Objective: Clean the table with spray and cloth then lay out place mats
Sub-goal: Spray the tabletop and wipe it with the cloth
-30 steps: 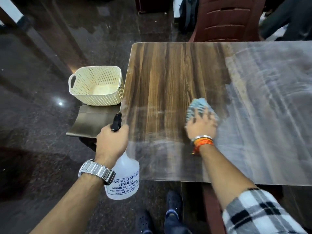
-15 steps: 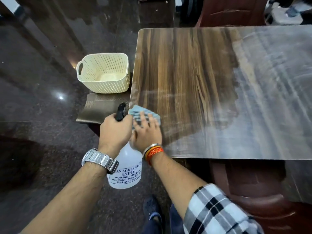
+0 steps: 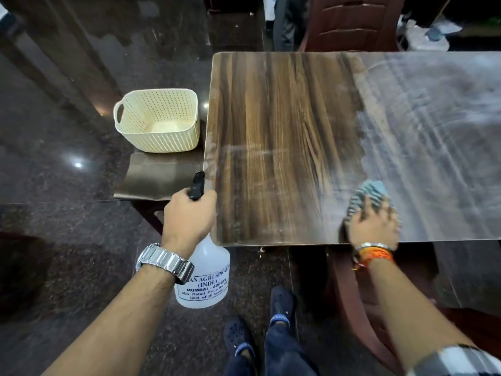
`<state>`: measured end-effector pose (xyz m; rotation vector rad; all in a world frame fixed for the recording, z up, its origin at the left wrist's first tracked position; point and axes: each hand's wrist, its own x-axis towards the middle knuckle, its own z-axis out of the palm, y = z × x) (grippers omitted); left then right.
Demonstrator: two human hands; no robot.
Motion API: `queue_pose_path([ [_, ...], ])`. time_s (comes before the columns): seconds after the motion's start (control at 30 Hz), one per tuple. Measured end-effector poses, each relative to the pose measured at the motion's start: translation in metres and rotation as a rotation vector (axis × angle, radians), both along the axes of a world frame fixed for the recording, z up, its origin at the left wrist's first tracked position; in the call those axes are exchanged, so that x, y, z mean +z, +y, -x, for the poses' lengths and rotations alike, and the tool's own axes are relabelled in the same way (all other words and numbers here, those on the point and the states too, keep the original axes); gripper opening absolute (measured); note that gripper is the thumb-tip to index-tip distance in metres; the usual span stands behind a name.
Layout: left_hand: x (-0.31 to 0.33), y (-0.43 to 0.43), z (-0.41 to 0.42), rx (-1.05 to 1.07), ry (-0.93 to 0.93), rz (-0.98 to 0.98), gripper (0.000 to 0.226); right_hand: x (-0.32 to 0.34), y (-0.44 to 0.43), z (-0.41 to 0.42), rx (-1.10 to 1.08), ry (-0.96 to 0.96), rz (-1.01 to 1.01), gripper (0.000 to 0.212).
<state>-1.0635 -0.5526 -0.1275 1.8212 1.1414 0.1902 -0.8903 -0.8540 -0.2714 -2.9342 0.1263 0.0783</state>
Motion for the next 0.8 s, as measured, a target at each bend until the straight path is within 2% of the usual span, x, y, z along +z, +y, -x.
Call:
queue_pose_path([
  [0.13, 0.003, 0.002, 0.011, 0.017, 0.003, 0.026, 0.025, 0.006, 0.005, 0.005, -0.155, -0.031, -0.063, 0.064],
  [0.2, 0.004, 0.003, 0.017, 0.023, 0.01, 0.019, 0.026, 0.011, 0.044, 0.018, -0.103, -0.022, -0.091, 0.063],
  [0.33, 0.004, 0.007, 0.027, 0.037, 0.018, 0.019, 0.021, 0.01, 0.155, 0.075, 0.288, 0.056, -0.032, 0.06],
  [0.47, 0.003, 0.011, 0.031, 0.07, 0.01, -0.042, 0.026, 0.015, 0.242, 0.141, 0.734, 0.052, -0.029, 0.057],
  [0.6, -0.002, 0.011, 0.027, 0.058, 0.001, -0.052, 0.028, 0.019, 0.25, 0.142, 0.905, 0.065, -0.123, 0.054],
  [0.67, -0.003, 0.009, 0.022, 0.037, 0.008, -0.032, 0.027, 0.017, 0.234, 0.125, 0.906, 0.105, -0.123, 0.053],
  [0.8, -0.004, 0.01, 0.011, 0.021, 0.002, -0.019, 0.04, 0.01, 0.174, 0.06, 0.496, 0.037, -0.097, 0.061],
])
